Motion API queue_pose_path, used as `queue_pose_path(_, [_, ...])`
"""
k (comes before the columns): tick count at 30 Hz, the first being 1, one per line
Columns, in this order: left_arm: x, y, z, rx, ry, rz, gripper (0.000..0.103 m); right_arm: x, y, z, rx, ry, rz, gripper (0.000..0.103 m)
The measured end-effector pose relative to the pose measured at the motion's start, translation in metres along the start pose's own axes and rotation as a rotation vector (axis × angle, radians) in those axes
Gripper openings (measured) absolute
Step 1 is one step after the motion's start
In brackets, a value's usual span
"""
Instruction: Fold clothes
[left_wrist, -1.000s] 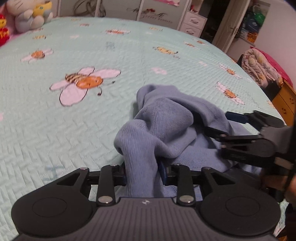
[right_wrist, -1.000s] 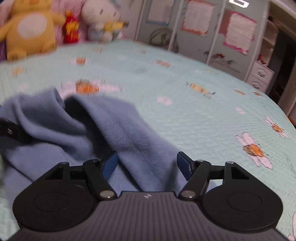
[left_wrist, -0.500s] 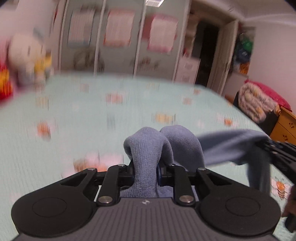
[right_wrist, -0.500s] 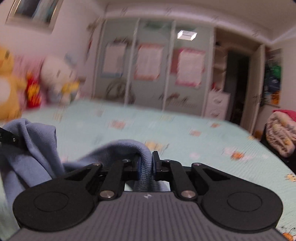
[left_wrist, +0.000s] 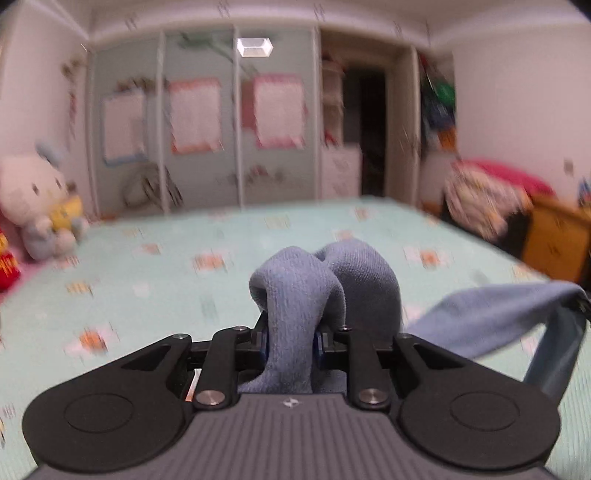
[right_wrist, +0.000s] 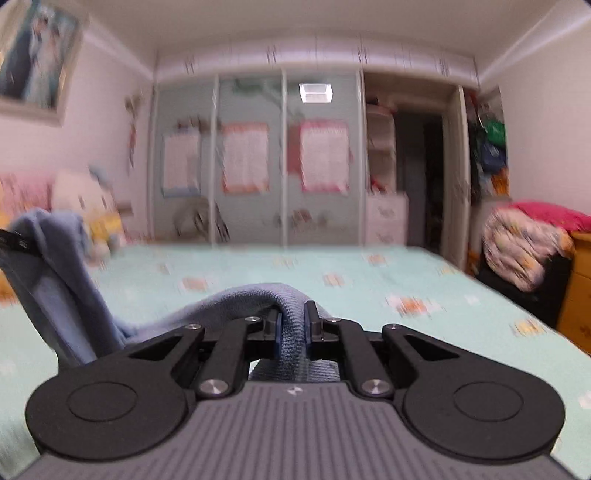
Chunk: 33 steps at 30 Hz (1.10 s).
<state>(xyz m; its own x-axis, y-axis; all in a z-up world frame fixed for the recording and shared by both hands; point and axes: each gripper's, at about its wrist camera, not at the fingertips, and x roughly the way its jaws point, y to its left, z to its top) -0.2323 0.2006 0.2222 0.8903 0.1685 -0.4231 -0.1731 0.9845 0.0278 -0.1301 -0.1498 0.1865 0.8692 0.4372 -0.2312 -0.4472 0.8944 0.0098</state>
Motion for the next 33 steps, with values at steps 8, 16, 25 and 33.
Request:
queue_pose_path(8, [0.013, -0.019, -0.107, -0.041, 0.390, -0.290, 0.028, 0.017, -0.062, -0.096, 0.154, 0.375, -0.129, 0.018])
queue_pose_path(16, [-0.013, 0.008, -0.122, -0.170, 0.384, -0.350, 0.055, -0.021, -0.029, -0.082, 0.078, 0.273, -0.036, 0.061])
queue_pose_path(25, [-0.025, 0.020, -0.131, -0.184, 0.356, -0.223, 0.060, -0.013, 0.143, -0.099, -0.280, 0.269, 0.509, 0.072])
queue_pose_path(33, [-0.008, 0.024, -0.138, -0.101, 0.444, 0.017, 0.062, 0.026, 0.192, -0.134, -0.182, 0.414, 0.545, 0.061])
